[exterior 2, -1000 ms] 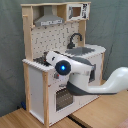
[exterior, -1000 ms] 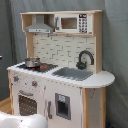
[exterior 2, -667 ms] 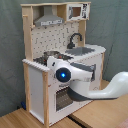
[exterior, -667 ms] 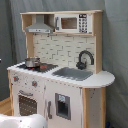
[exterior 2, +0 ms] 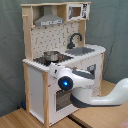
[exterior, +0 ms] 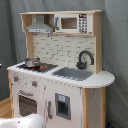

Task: Play with the kitchen

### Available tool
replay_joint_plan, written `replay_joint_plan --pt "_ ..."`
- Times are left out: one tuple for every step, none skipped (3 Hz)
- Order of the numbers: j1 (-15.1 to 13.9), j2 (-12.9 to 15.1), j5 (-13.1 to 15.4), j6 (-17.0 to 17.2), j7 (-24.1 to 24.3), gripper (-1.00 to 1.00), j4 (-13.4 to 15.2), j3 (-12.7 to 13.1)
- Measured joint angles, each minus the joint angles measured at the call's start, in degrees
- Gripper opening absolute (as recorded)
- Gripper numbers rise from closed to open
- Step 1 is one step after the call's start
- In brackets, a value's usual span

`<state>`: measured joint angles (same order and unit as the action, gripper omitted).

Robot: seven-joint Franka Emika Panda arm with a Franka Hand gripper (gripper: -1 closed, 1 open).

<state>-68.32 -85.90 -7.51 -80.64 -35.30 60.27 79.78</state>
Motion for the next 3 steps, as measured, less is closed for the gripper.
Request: replay_joint_plan --pt "3.3 -0.8 0.4 -2.9 -1.5 1.00 5.8 0.5" --pt "6.0 -1.0 1.0 -5.6 -2.4 1.00 10.4 1.2" --pt "9.2 -1.0 2.0 -8.8 -3.0 1.00 15.9 2.0"
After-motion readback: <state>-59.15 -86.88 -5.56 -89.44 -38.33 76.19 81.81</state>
